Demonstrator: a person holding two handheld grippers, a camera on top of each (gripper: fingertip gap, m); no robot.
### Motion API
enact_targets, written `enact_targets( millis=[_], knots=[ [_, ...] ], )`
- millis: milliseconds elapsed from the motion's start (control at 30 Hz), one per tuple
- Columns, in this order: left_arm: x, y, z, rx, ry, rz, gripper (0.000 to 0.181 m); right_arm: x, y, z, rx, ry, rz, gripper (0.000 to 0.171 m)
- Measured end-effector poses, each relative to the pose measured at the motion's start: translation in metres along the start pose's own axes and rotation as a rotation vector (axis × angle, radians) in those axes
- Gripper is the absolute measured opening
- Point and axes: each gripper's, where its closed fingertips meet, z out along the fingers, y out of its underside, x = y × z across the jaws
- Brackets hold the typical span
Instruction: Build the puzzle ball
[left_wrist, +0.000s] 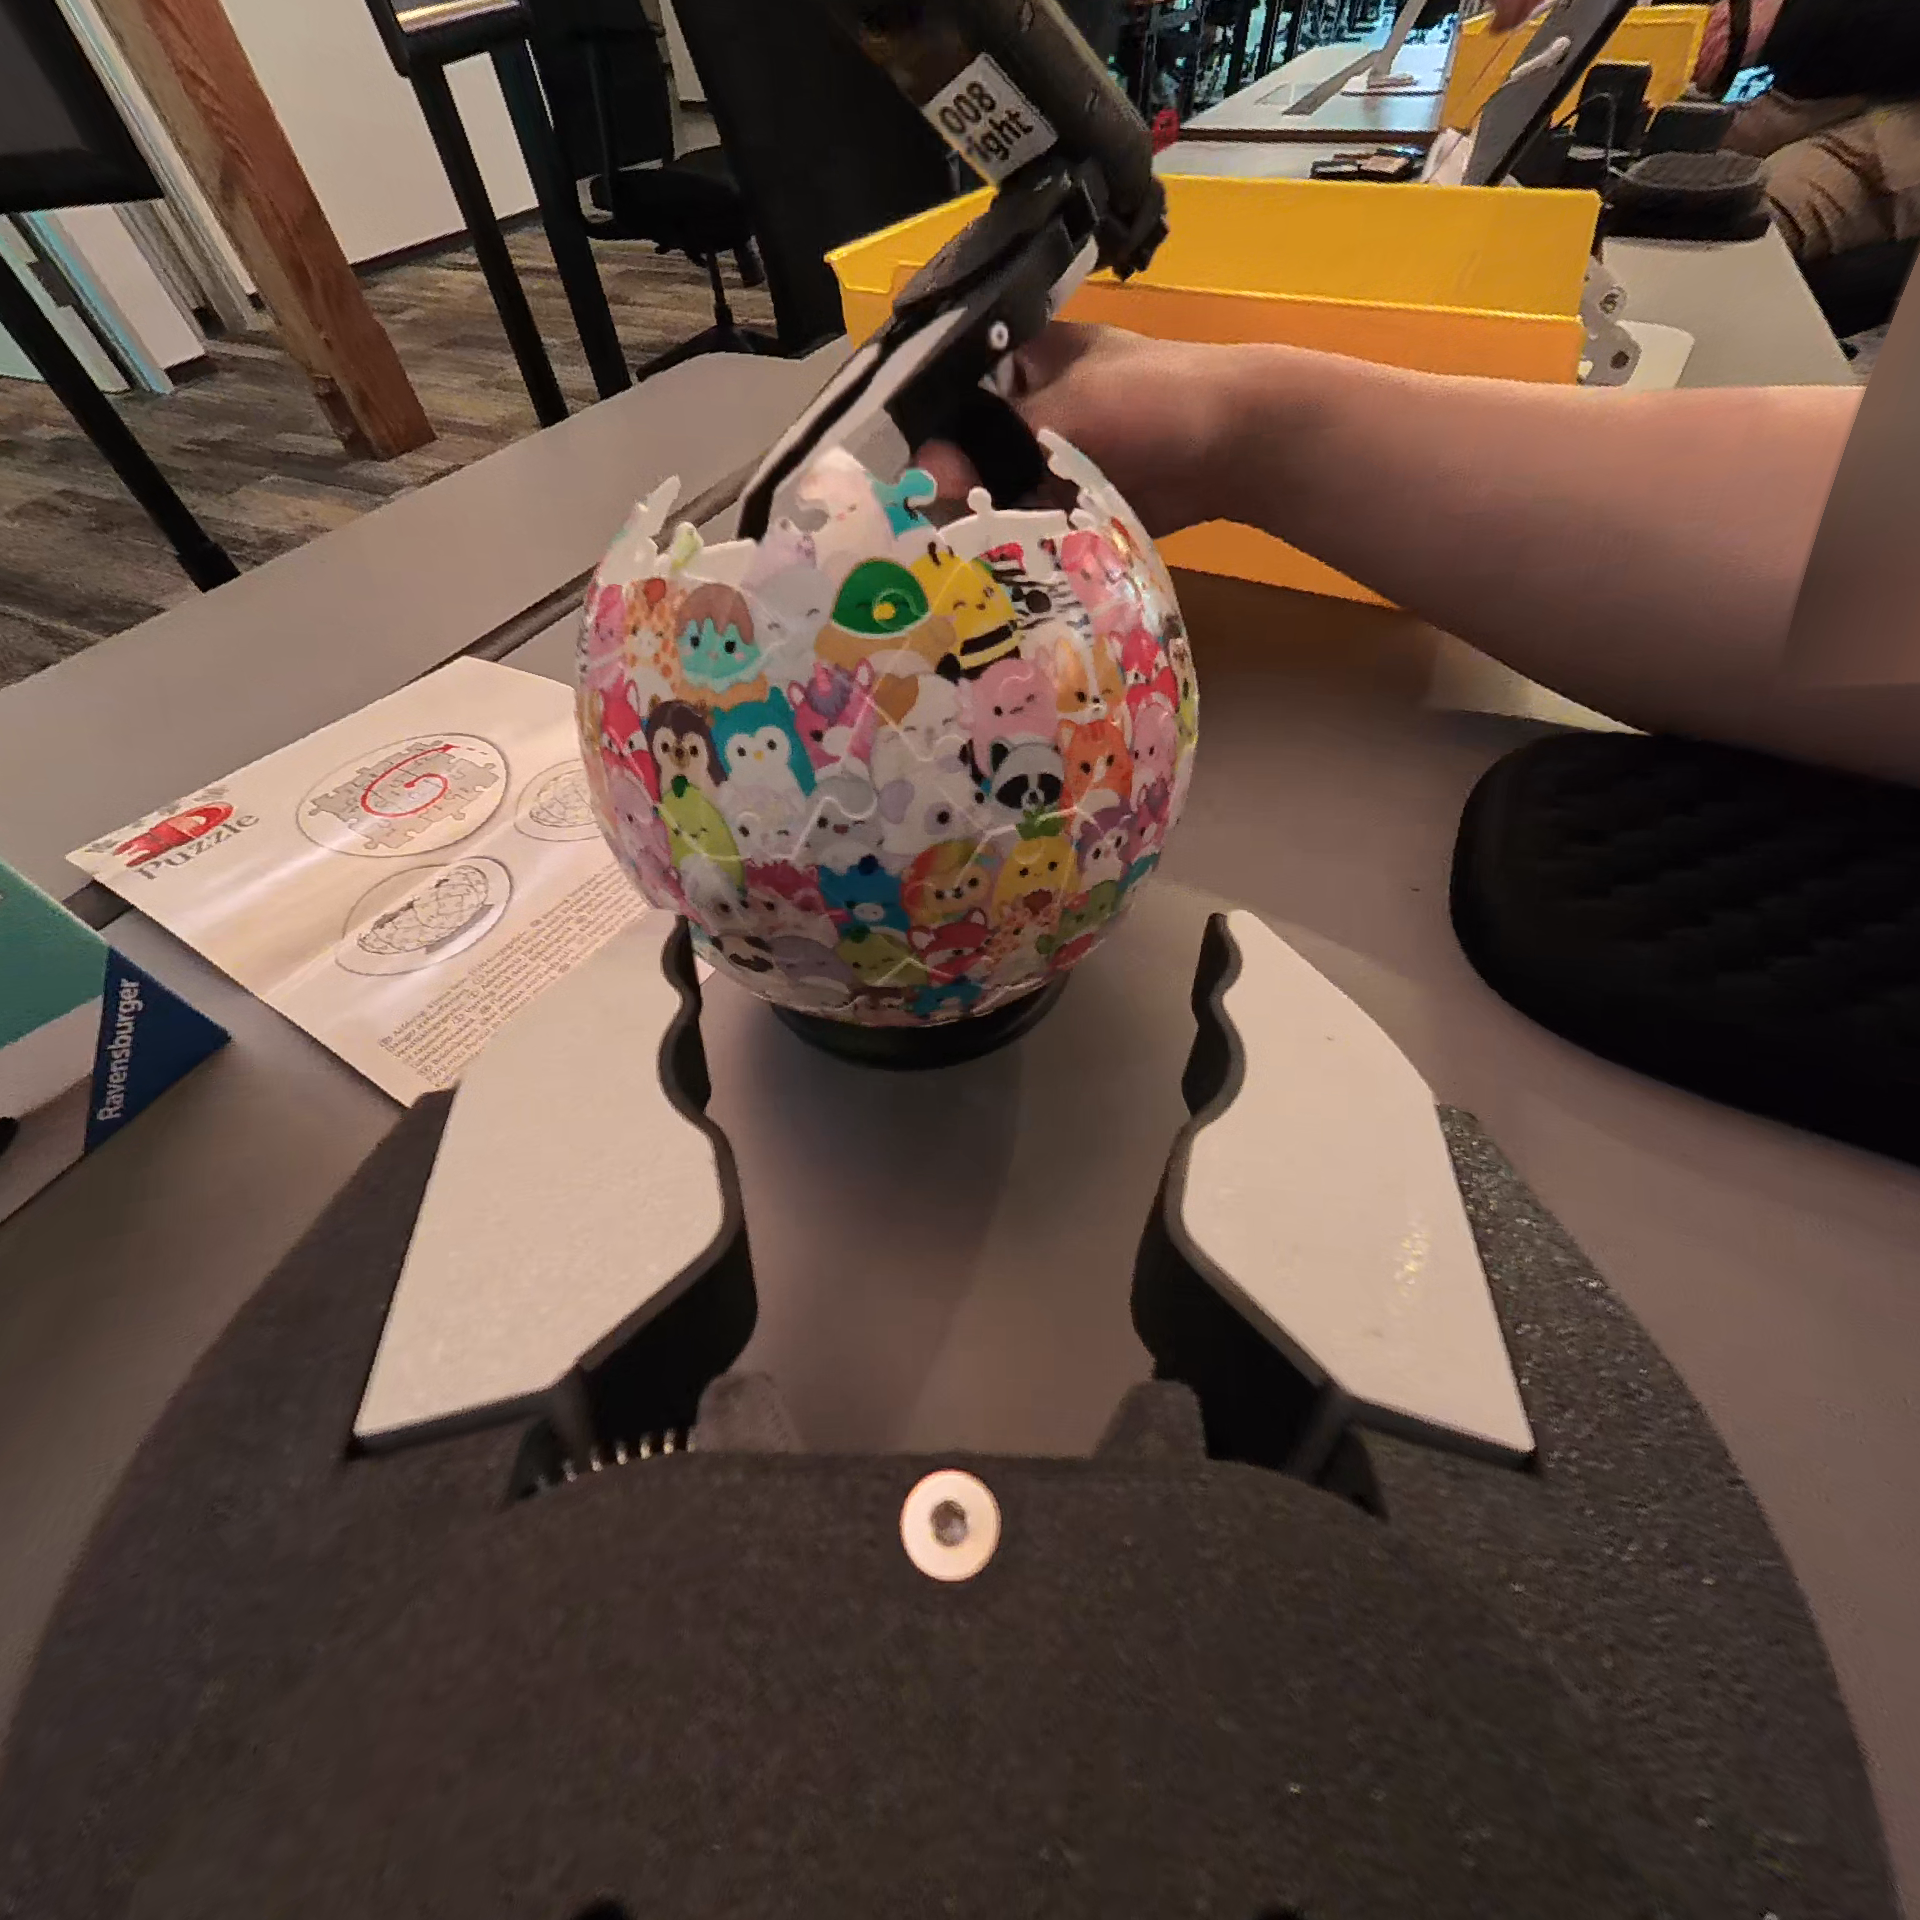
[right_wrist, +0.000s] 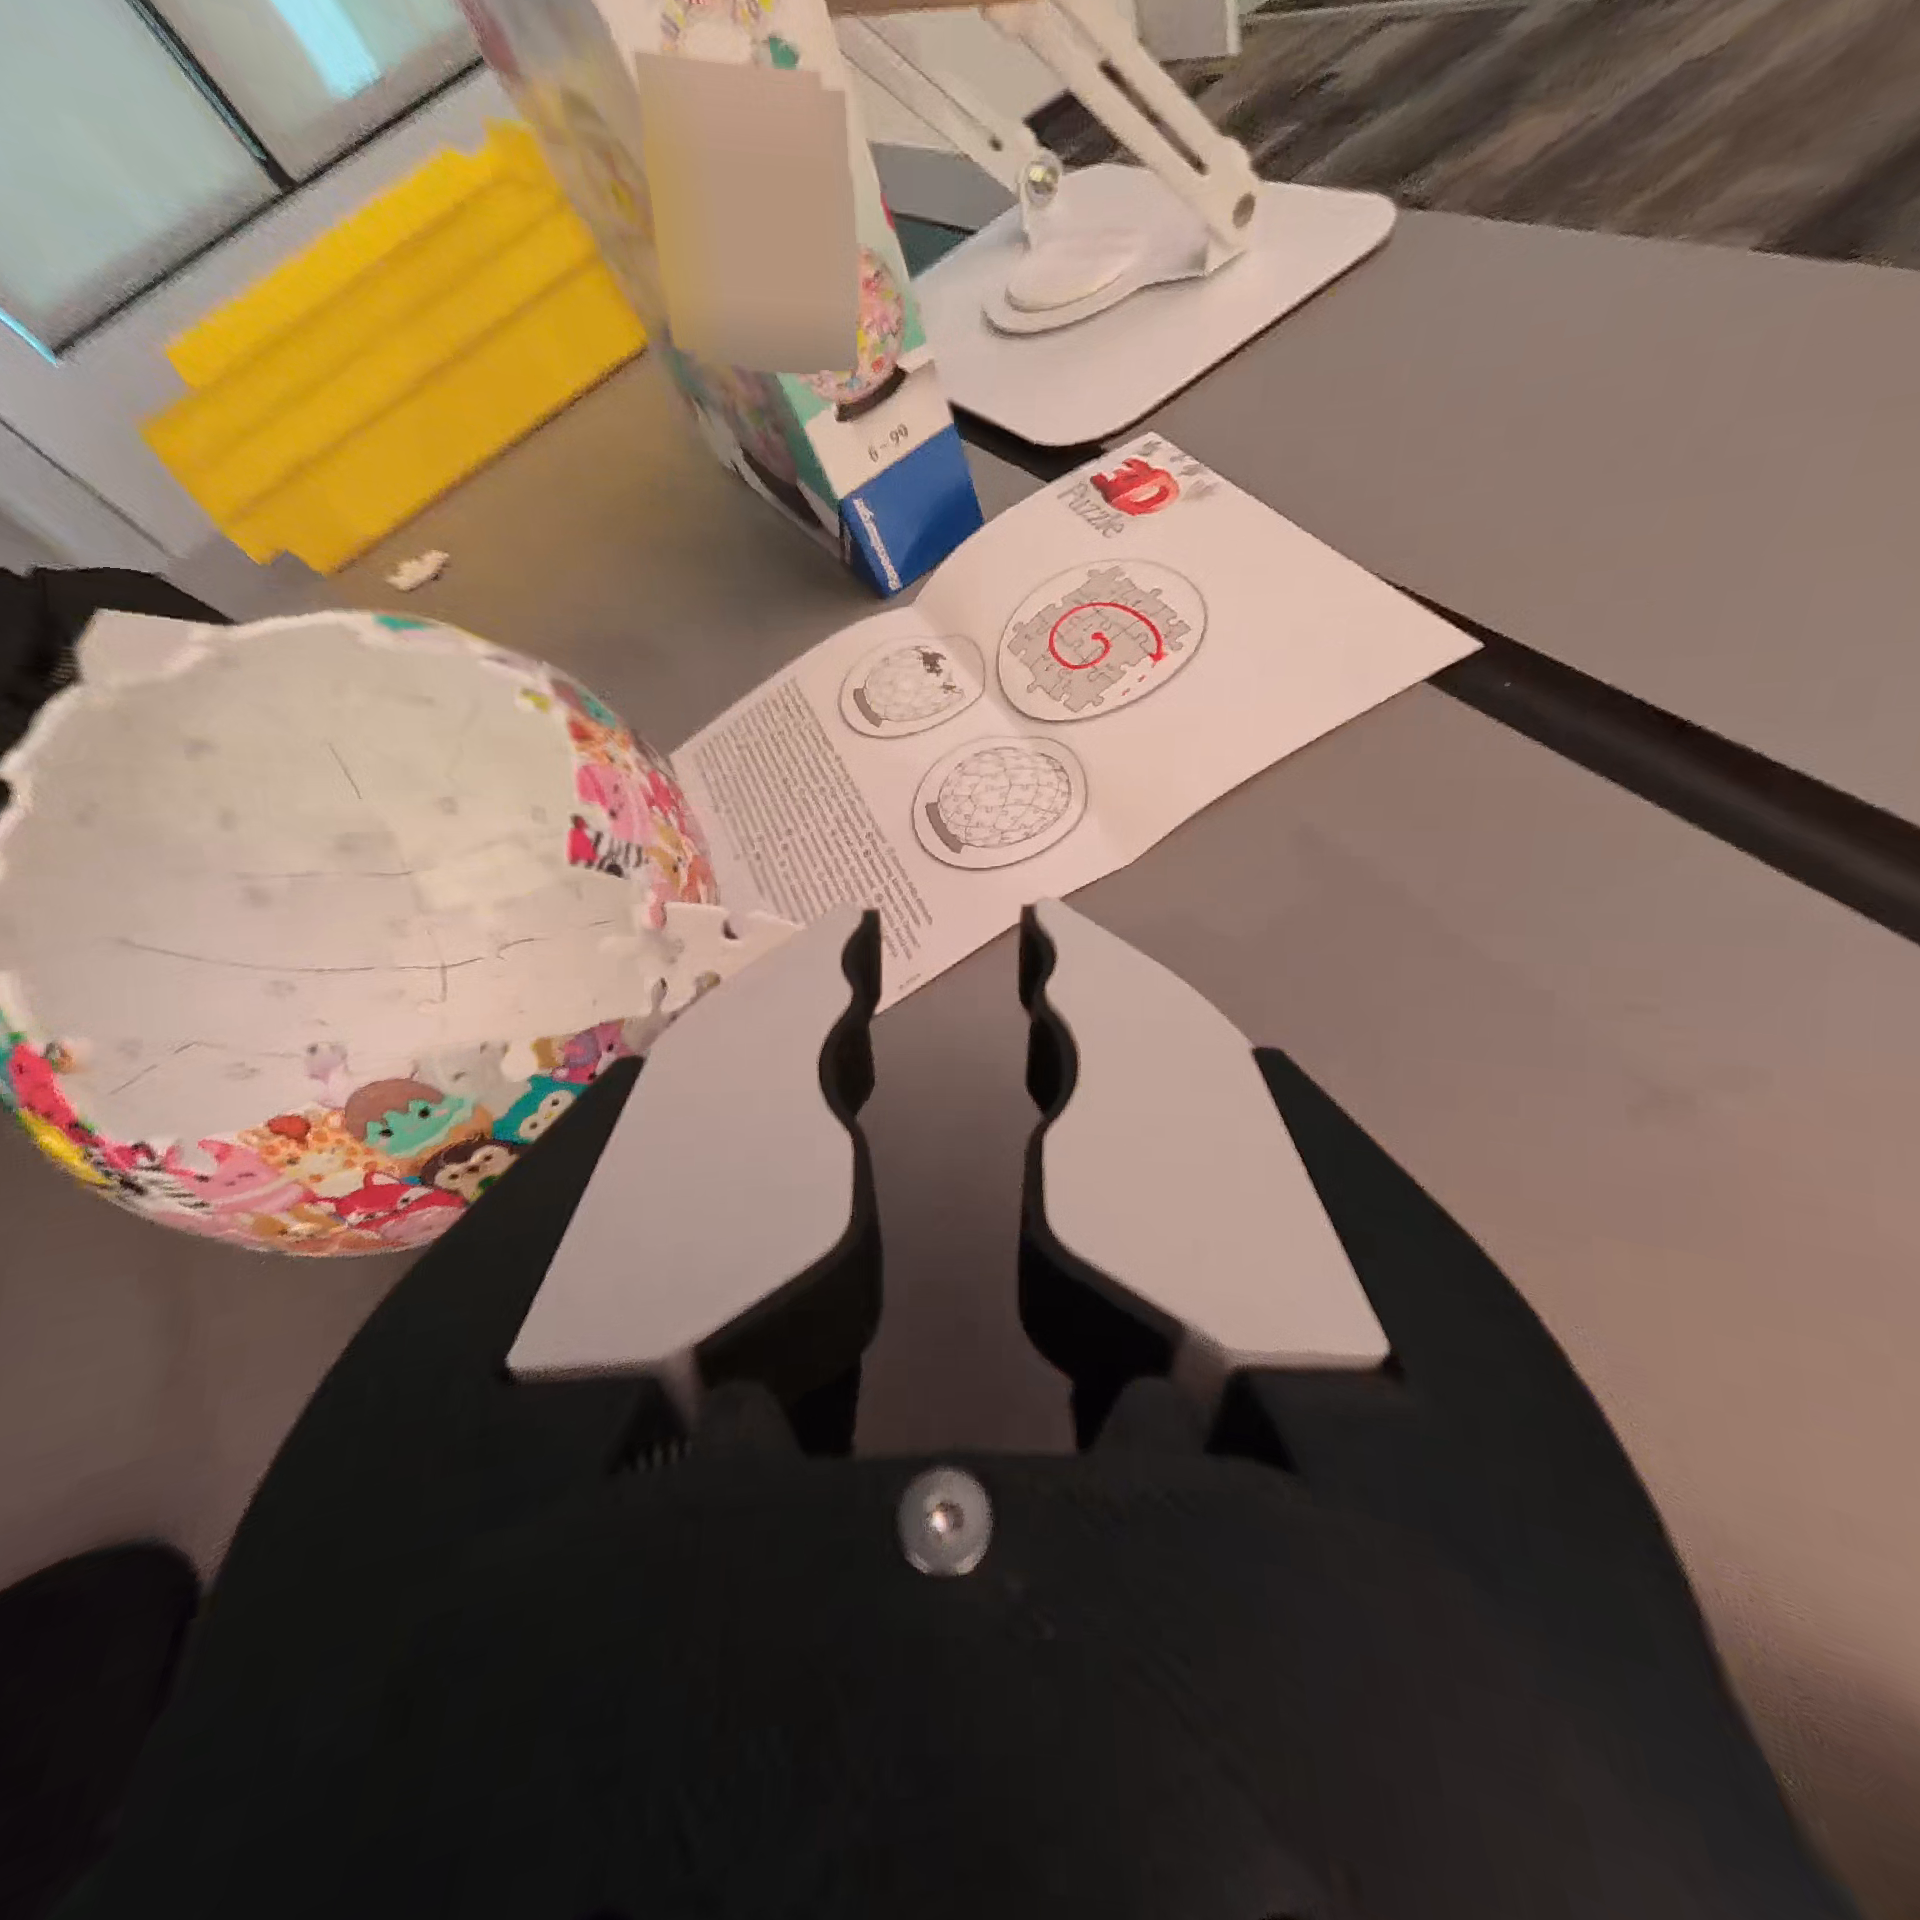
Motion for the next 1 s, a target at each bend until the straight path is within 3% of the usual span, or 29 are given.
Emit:
enact_targets(
  millis=[233,433,700,1000],
  knots=[
    [-0.003,-0.009,0.002,0.009,-0.014,0.055,0.088,-0.026,-0.011,0.001,-0.015,-0.284,0.025,0.028],
    [-0.005,-0.007,0.002,0.003,-0.001,0.040,0.086,-0.030,-0.004,0.015,-0.126,-0.357,-0.011,0.031],
    [-0.003,-0.011,0.000,0.012,0.017,0.043,0.086,-0.034,-0.005,0.010,-0.154,-0.645,0.089,0.024],
    [0.000,-0.014,-0.002,0.018,0.033,0.046,0.084,-0.031,0.005,0.012,-0.247,-0.773,0.098,0.025]
  ],
)
